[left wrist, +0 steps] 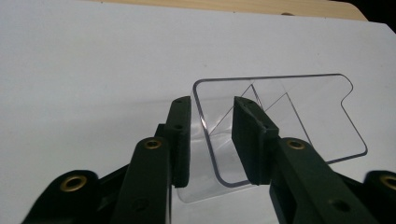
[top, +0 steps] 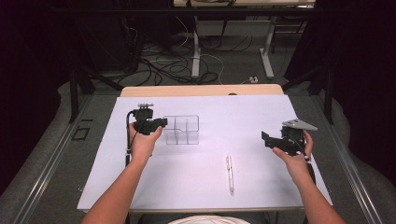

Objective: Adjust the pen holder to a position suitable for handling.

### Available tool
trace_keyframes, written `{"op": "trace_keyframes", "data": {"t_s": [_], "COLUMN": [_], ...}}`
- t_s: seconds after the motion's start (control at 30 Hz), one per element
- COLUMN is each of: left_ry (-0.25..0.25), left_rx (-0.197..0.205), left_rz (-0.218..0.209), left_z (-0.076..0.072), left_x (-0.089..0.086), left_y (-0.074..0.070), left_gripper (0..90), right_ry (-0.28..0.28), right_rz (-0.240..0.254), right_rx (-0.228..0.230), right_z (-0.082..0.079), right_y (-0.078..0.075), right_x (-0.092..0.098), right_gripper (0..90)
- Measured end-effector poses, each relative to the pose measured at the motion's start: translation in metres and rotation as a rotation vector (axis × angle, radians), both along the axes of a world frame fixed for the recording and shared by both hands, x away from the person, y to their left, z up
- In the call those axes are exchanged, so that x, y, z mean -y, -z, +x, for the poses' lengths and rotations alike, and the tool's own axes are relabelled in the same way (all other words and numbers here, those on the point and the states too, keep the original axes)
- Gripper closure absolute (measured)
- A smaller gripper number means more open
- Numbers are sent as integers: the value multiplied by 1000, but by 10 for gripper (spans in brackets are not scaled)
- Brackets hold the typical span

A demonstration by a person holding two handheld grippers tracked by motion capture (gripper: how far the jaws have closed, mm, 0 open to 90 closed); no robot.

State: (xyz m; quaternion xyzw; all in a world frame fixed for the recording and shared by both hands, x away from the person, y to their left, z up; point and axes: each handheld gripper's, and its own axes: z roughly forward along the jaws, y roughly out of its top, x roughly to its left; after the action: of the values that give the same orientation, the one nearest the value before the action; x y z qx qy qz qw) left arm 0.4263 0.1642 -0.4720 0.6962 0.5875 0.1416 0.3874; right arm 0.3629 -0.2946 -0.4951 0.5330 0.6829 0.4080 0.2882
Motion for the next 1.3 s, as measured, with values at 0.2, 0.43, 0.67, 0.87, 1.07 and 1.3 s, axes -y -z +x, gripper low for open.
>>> {"op": "trace_keyframes", "data": {"t_s": [0.2,0.43,0.67,0.87,1.07,1.3], "left_ry": [-11,-23,-10,33,84,108], "left_rx": [34,64,88,115,145,165], "left_rz": [-10,-21,-31,-31,-24,-28], "left_z": [-5,-9,-15,-20,-28,-40], "left_x": [-10,-24,-35,-38,-37,-40], "left_y": [0,1,2,3,1,1], "left_gripper": [583,486,418,342,292,262], "right_ry": [-9,-15,-20,-45,-60,-100], "right_rz": [-9,-9,-6,-2,23,90], "right_rx": [5,-13,-34,-50,-78,-117], "right_z": [-1,-1,-1,-2,-3,-4], "right_y": [-1,-1,-3,-4,-7,-14], "right_x": [0,-5,-8,-14,-20,-31], "right_gripper": [144,144,149,156,149,100]}}
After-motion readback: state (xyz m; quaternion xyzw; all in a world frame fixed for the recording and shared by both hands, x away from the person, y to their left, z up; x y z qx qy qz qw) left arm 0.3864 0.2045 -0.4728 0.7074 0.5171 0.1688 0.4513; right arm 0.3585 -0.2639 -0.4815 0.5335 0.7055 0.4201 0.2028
